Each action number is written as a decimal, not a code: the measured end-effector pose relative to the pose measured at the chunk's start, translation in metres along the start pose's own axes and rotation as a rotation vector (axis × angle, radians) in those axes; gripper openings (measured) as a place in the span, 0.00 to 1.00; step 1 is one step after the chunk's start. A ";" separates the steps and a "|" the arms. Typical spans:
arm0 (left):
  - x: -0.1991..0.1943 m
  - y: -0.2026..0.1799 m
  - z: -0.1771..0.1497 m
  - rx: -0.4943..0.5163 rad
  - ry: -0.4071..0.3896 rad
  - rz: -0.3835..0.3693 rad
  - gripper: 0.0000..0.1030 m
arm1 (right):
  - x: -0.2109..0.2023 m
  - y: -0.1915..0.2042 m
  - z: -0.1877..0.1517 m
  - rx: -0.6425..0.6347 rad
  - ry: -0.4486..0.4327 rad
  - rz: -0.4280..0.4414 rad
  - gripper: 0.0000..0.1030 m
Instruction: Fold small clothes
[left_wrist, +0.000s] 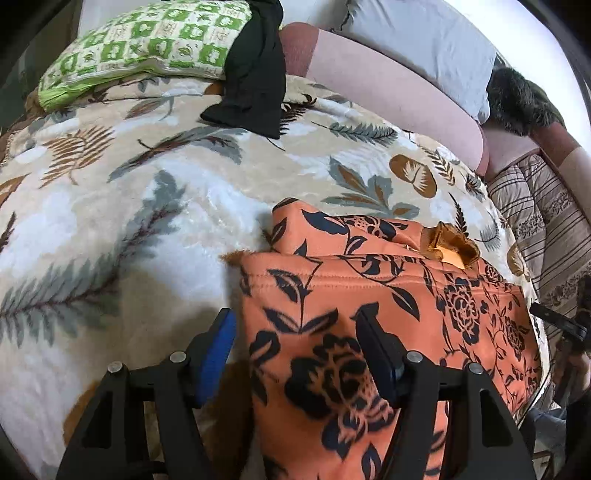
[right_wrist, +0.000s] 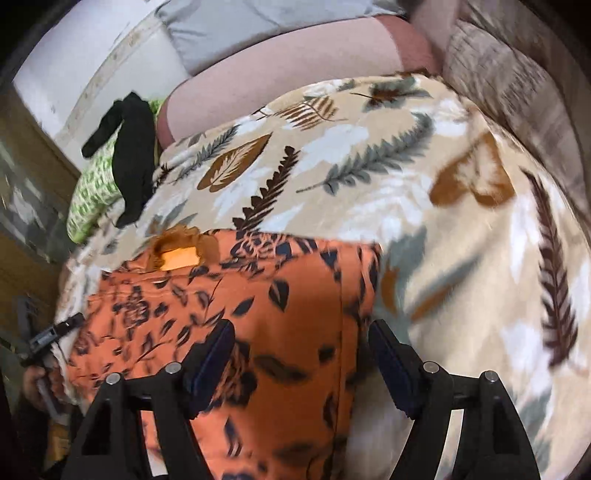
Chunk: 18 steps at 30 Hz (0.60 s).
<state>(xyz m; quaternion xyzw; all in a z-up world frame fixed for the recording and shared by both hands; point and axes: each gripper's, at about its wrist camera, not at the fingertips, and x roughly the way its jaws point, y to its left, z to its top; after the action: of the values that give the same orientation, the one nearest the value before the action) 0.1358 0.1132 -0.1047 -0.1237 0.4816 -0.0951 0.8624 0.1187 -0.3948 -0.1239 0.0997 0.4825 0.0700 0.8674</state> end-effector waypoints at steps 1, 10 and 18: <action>0.004 0.000 0.001 -0.001 0.005 0.000 0.65 | 0.012 0.000 0.004 -0.013 0.020 -0.034 0.75; 0.010 0.001 0.004 0.032 -0.005 0.002 0.11 | 0.018 0.014 0.009 -0.130 0.043 -0.120 0.14; -0.032 -0.015 0.015 0.130 -0.139 -0.014 0.06 | -0.013 0.020 0.010 -0.154 -0.048 -0.165 0.08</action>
<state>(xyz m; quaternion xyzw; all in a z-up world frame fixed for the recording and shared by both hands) 0.1317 0.1094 -0.0664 -0.0770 0.4126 -0.1233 0.8993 0.1203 -0.3797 -0.1036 -0.0055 0.4614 0.0326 0.8866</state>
